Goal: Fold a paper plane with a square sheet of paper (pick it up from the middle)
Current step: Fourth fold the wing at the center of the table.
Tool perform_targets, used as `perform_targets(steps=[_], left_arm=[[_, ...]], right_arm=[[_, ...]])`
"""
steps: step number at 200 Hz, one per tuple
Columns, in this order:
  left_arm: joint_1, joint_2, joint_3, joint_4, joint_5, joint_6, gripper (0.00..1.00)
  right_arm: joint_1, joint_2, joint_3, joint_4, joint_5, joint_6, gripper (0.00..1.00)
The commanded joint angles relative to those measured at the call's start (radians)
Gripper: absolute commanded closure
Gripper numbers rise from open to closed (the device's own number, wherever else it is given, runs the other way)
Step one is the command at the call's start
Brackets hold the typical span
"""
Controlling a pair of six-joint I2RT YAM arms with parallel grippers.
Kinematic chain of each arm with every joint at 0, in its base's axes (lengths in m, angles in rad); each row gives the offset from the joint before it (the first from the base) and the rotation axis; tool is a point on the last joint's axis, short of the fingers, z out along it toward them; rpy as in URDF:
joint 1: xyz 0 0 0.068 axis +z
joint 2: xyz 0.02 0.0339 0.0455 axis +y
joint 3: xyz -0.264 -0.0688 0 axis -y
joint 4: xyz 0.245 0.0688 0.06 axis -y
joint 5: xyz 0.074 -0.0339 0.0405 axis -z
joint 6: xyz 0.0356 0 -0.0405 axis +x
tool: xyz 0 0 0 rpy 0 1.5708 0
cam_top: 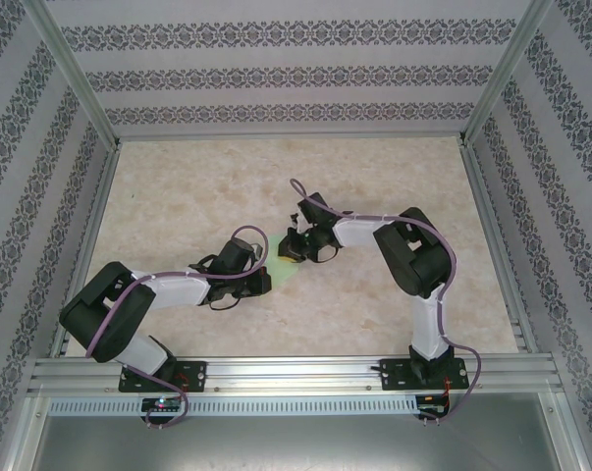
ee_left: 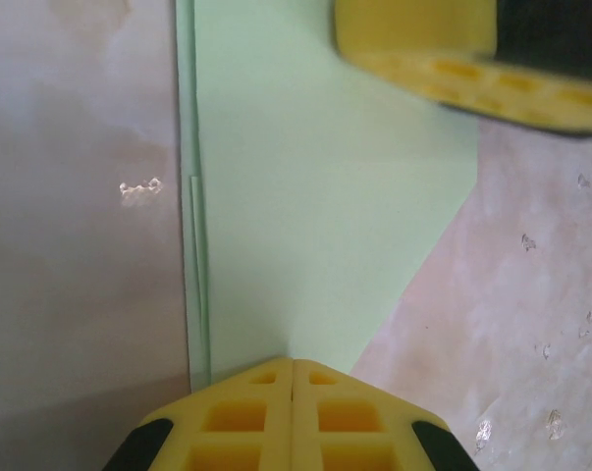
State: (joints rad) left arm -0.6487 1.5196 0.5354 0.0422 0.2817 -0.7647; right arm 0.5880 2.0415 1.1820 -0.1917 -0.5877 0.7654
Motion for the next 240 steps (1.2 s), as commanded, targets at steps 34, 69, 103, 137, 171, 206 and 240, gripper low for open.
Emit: perform_targets(steps=[34, 69, 103, 137, 171, 206, 240], left_arm=[[0.007, 0.055, -0.074, -0.219, -0.061, 0.032, 1.0], [0.007, 0.05, -0.077, -0.219, -0.059, 0.032, 1.0], [0.007, 0.046, -0.075, -0.221, -0.059, 0.033, 1.0], [0.007, 0.042, -0.068, -0.226, -0.057, 0.034, 1.0], [0.007, 0.044, -0.057, -0.229, -0.057, 0.038, 1.0], [0.007, 0.048, -0.051, -0.225, -0.054, 0.037, 1.0], [0.006, 0.048, -0.049, -0.225, -0.051, 0.04, 1.0]], right_arm=[[-0.091, 0.05, 0.086, -0.044, 0.104, -0.06, 0.9], [-0.116, 0.076, 0.119, -0.076, 0.111, -0.075, 0.9], [-0.147, 0.072, 0.157, -0.113, 0.116, -0.094, 0.9], [-0.149, -0.006, 0.145, -0.122, 0.109, -0.11, 0.89], [-0.138, -0.121, 0.05, -0.081, 0.102, -0.096, 0.89], [-0.068, -0.172, -0.036, -0.005, 0.061, -0.046, 0.88], [0.026, -0.13, -0.044, 0.032, 0.052, -0.01, 0.89]])
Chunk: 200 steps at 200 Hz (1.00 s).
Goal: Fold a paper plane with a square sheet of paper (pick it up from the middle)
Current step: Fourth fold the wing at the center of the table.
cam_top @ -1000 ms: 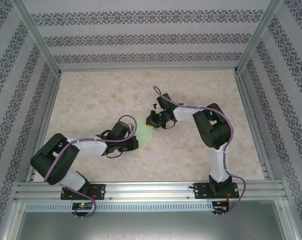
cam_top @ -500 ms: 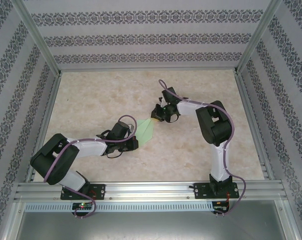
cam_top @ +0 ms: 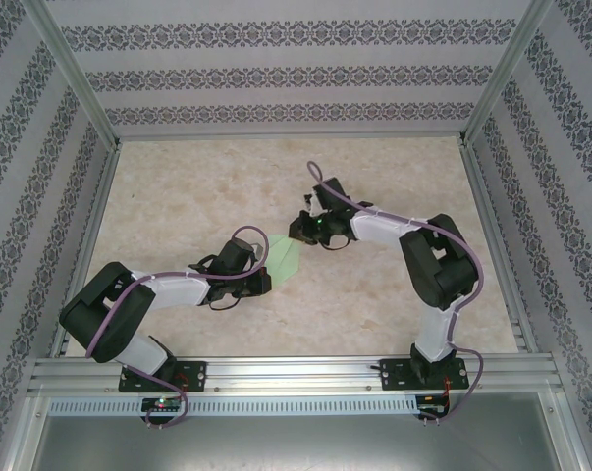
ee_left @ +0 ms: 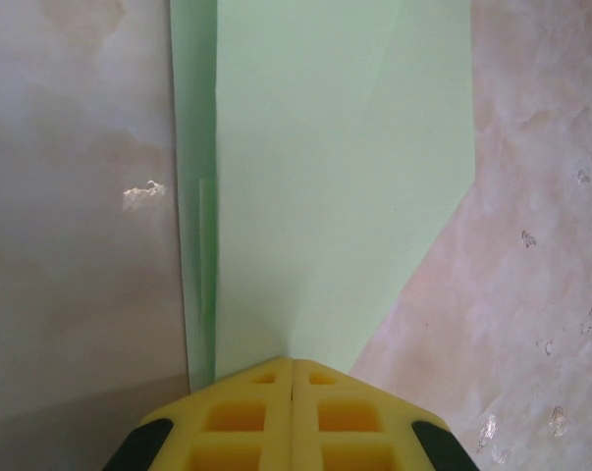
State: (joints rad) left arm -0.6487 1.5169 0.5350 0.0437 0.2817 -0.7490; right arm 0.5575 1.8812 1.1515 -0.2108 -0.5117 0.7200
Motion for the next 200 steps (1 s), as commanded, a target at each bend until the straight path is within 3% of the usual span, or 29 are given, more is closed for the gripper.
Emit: perform_targets(steps=[1, 59, 166, 200], left_arm=[[0.007, 0.051, -0.048, -0.227, -0.052, 0.025, 1.0], [0.007, 0.054, -0.044, -0.234, -0.052, 0.028, 1.0], [0.007, 0.021, -0.09, -0.26, -0.065, 0.033, 1.0], [0.007, -0.004, -0.084, -0.277, -0.067, 0.041, 1.0]], right_arm=[[0.057, 0.032, -0.013, 0.052, -0.023, 0.036, 0.89], [0.075, 0.148, -0.003, 0.089, -0.013, 0.052, 0.9], [-0.103, 0.24, 0.142, -0.02, 0.021, -0.021, 0.89], [-0.116, 0.179, 0.146, -0.031, 0.002, -0.036, 0.89]])
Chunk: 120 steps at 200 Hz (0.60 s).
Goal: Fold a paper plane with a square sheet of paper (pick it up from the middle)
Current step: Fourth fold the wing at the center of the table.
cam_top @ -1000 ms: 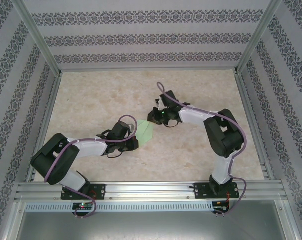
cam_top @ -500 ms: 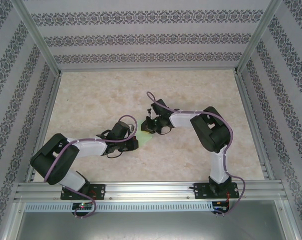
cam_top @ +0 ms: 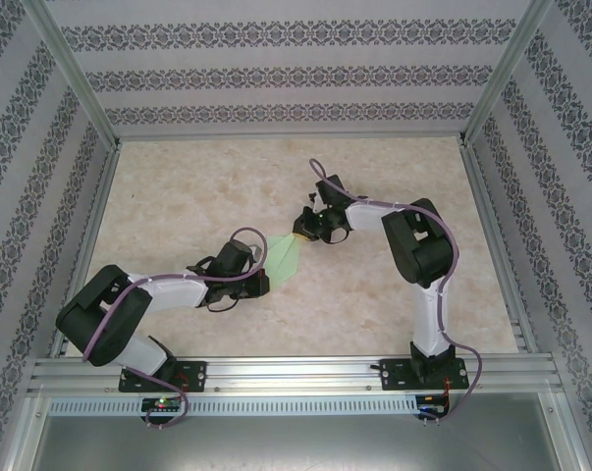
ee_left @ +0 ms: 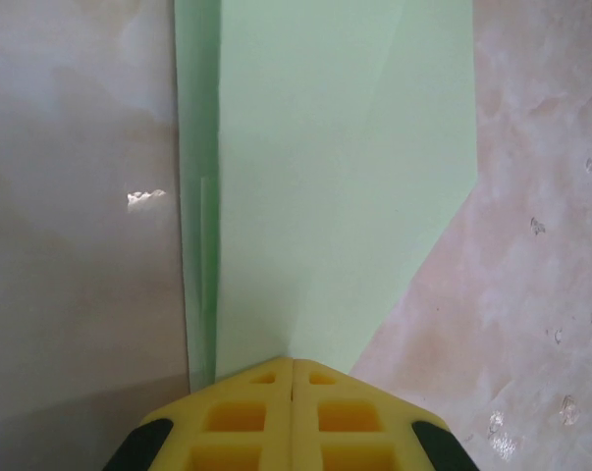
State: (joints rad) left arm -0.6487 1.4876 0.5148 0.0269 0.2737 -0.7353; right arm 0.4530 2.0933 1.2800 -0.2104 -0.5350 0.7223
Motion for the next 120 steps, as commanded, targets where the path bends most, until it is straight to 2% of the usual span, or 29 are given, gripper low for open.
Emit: perform_targets(steps=[1, 50, 93, 120], left_arm=[[0.007, 0.025, -0.064, -0.26, -0.058, 0.028, 1.0], [0.007, 0.026, -0.041, -0.268, -0.043, 0.062, 1.0], [0.007, 0.036, -0.016, -0.274, -0.037, 0.076, 1.0], [0.007, 0.033, -0.014, -0.283, -0.038, 0.077, 1.0]], right_arm=[[-0.011, -0.035, 0.016, -0.032, 0.025, -0.038, 0.89], [0.033, -0.203, -0.085, 0.017, 0.009, -0.016, 0.88], [0.134, -0.157, -0.114, 0.06, -0.014, 0.023, 0.88], [0.163, -0.108, -0.102, 0.062, 0.007, 0.04, 0.89]])
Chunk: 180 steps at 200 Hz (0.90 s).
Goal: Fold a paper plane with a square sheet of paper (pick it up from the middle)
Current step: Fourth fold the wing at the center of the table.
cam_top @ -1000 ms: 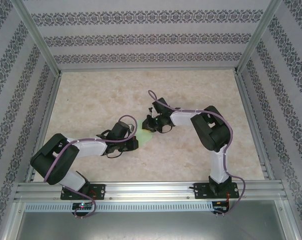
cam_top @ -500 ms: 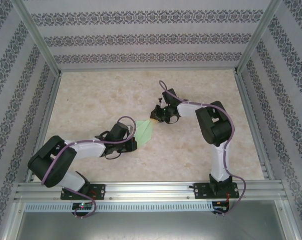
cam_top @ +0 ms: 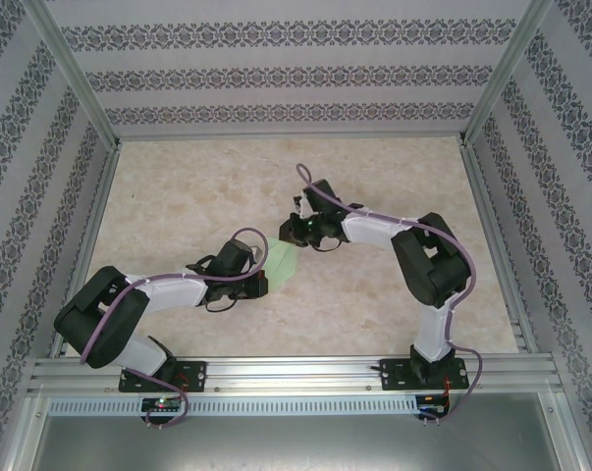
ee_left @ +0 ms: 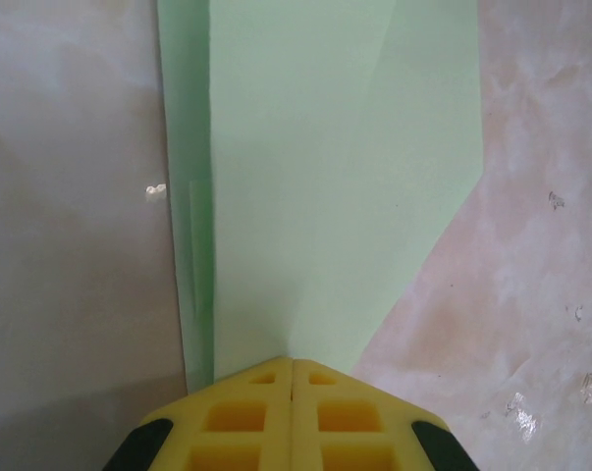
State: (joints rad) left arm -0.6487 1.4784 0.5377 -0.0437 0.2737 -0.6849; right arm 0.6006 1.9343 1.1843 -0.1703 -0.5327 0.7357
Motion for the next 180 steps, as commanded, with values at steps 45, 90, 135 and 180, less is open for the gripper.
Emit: perform_targets(steps=[45, 90, 135, 180], left_arm=[[0.007, 0.011, -0.034, -0.219, -0.031, 0.025, 1.0], [0.009, -0.073, 0.026, -0.264, 0.033, 0.031, 0.97], [0.059, -0.078, 0.205, -0.28, 0.12, 0.081, 0.91], [0.112, 0.136, 0.297, -0.148, 0.21, 0.084, 0.91]], right_arm=[[0.019, 0.143, -0.017, 0.011, 0.046, 0.01, 0.91], [0.021, 0.163, -0.018, -0.017, 0.063, -0.004, 0.91], [0.02, 0.163, -0.013, -0.028, 0.064, -0.009, 0.91], [0.021, 0.166, -0.021, -0.018, 0.065, 0.0, 0.91]])
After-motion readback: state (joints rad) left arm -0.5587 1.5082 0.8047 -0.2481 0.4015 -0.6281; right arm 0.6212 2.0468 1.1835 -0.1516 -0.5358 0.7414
